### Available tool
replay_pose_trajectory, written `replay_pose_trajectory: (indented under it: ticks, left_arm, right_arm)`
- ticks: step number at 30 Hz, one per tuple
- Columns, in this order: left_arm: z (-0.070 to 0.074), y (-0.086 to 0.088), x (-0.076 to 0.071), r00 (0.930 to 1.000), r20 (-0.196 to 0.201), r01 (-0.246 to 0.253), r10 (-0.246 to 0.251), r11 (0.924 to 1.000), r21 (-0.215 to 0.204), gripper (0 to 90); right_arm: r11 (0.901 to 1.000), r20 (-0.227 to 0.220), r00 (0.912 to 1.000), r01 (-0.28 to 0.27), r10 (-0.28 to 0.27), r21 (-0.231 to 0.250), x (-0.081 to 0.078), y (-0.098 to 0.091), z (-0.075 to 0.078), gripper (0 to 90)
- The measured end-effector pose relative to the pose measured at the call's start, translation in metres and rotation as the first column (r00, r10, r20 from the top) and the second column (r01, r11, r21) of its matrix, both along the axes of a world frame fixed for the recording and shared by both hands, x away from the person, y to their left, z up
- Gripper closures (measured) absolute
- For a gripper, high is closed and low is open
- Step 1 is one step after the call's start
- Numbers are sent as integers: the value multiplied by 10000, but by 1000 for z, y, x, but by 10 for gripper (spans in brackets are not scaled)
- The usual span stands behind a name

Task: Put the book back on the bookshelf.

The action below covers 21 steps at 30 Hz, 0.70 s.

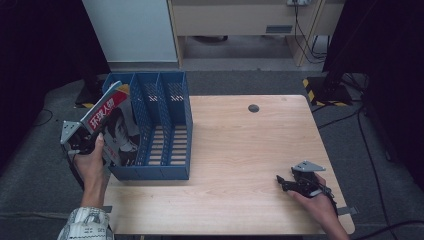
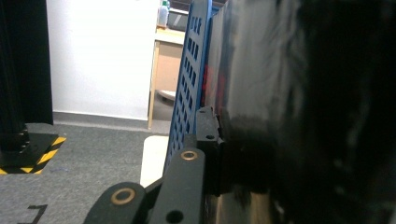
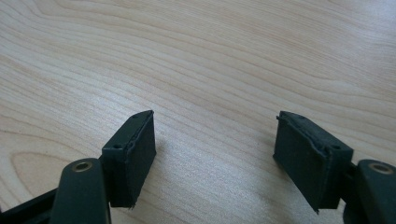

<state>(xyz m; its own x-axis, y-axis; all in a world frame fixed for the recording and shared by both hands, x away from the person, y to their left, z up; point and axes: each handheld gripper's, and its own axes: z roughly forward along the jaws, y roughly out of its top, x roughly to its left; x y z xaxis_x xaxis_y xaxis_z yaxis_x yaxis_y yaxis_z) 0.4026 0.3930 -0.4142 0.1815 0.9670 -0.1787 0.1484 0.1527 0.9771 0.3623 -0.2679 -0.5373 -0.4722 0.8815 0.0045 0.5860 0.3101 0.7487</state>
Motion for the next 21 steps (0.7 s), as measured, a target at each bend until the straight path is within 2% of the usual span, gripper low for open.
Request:
replay_pose_trajectory:
  ticks: [12,21]
  left_arm:
    - [1,1,-2,9998,-218,-53,48,9997,-236,843]
    - [6,1,-4,9974,-725,-56,50,10000,-82,829]
  right_arm:
    - [10000,-22,10000,17,-17,22,0,0,0,294]
    - [10000,-25,10000,-14,14,6,-1,0,0,292]
